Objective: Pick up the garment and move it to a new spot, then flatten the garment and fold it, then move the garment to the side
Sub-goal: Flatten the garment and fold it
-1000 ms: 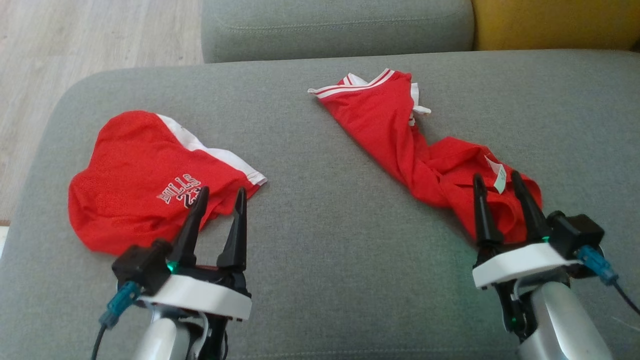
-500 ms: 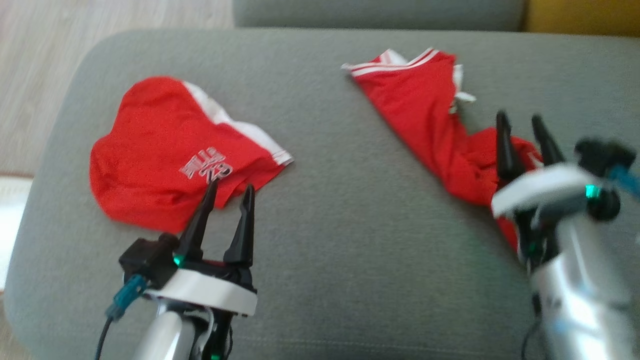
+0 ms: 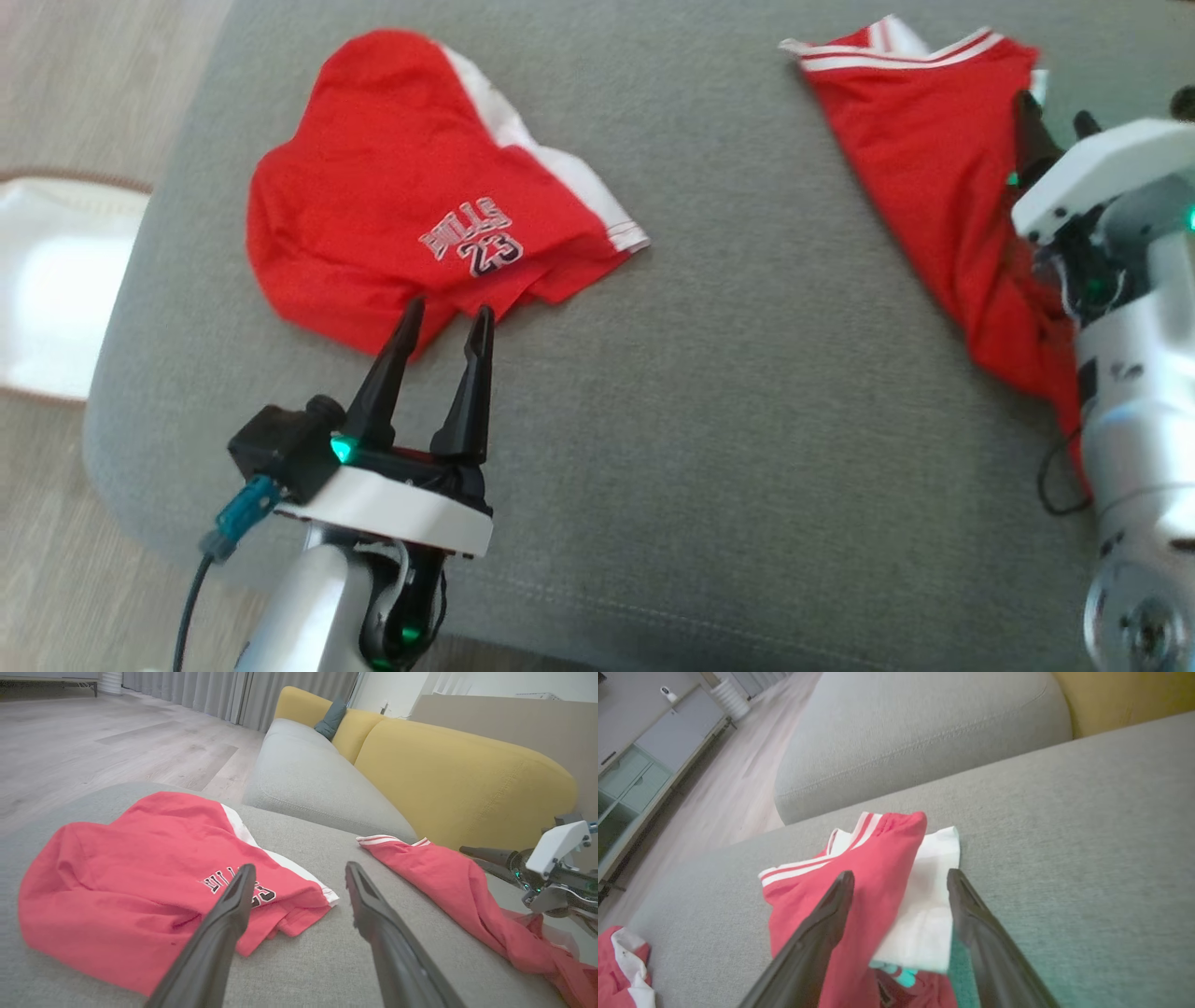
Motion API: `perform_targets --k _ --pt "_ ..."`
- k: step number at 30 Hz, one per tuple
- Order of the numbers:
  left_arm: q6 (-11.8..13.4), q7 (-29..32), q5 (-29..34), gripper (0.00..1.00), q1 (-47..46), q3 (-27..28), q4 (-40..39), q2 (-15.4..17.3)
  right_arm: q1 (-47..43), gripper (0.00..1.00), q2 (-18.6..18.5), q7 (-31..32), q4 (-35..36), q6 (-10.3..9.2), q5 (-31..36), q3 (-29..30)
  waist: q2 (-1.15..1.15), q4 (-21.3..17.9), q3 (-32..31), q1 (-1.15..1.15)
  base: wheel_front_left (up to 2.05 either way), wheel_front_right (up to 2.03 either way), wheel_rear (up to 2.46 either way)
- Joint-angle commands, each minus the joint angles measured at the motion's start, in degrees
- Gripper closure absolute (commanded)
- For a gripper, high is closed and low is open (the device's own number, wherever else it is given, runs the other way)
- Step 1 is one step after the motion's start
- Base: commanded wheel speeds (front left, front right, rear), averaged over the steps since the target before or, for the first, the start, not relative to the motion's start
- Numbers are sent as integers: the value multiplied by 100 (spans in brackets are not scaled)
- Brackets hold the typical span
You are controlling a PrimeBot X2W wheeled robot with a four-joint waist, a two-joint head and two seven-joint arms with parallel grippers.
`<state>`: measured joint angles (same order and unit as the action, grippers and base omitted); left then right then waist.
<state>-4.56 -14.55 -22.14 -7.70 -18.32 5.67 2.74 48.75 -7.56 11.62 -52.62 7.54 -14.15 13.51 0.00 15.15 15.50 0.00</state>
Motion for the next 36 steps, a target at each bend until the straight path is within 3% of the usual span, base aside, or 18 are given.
perform_targets --k 1,8,9,10,16,22,23,29,36 --pt "-18 -45 -29 0 -218 130 -153 14 340 0 30 63 47 -5 70 -58 0 131 135 0 0 0 0" --pt "-21 -45 -54 0 -296 63 -155 14 945 0 -35 202 -596 -5 267 116 0 213 304 0 0 0 0" --pt "-19 -45 -59 0 -306 56 -154 14 1010 24 -34 190 -665 -5 293 115 0 212 319 0 0 0 0" --pt "-17 -45 -62 0 -314 50 -151 14 1073 100 -25 147 -706 -5 325 74 0 209 330 0 0 0 0" --pt "0 -45 -52 0 -340 73 -98 14 1211 100 164 -270 -713 -5 158 -419 0 109 266 0 0 0 0" --pt "3 -45 -18 0 -250 140 -50 14 762 100 400 -491 -194 -5 -633 -1785 0 -84 -46 0 0 0 0" --pt "3 -45 -18 0 -250 140 -50 14 762 100 400 -491 -194 -5 -633 -1785 0 -84 -46 0 0 0 0" --pt "28 -45 10 0 -105 128 -9 14 -88 100 443 -181 663 -5 -1403 -3280 0 -188 -378 0 0 0 0" --pt "41 -45 57 0 123 155 37 14 -1102 100 206 372 1541 -5 -1946 -4472 0 -223 -719 0 0 0 0"
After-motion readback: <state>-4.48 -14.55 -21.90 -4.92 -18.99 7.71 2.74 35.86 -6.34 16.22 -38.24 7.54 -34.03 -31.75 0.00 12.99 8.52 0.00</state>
